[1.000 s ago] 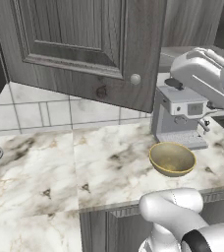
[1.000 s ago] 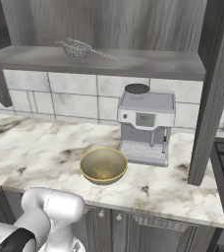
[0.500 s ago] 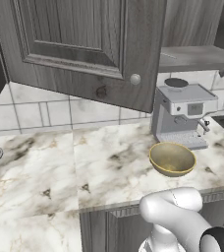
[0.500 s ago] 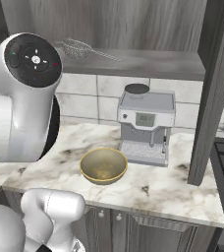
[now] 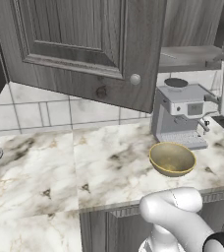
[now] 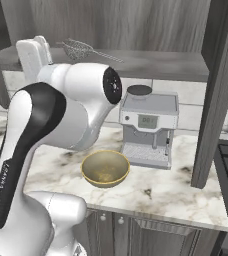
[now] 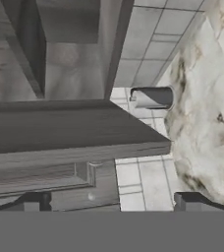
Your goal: Open the cabinet and setup a tea strainer by placing it in the bowl upright.
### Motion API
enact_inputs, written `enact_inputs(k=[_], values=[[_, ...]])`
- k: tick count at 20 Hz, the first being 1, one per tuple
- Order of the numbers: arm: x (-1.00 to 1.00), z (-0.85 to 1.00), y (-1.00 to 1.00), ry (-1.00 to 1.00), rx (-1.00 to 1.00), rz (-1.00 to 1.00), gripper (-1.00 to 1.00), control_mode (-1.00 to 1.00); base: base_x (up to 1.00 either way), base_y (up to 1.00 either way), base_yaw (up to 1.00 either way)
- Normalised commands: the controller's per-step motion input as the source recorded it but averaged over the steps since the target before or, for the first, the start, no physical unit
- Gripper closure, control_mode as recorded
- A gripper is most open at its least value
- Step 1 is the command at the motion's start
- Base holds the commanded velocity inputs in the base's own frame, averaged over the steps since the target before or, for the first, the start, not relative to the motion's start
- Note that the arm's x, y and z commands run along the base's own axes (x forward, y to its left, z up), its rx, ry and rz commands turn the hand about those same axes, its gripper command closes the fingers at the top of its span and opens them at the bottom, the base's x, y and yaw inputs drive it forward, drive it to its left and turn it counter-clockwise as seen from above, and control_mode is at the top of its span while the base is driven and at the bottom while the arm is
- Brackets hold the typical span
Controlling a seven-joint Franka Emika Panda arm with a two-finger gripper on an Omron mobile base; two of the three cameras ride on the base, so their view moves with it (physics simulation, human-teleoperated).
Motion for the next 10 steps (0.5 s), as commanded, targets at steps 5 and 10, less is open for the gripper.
enact_inputs(k=[5, 10], values=[[0.50, -0.24, 0.11, 0.00, 0.01, 0.11, -1.00, -1.00, 0.00, 0.00, 0.00], [0.54, -0.07, 0.02, 0.00, 0.00, 0.02, -1.00, -1.00, 0.00, 0.00, 0.00]])
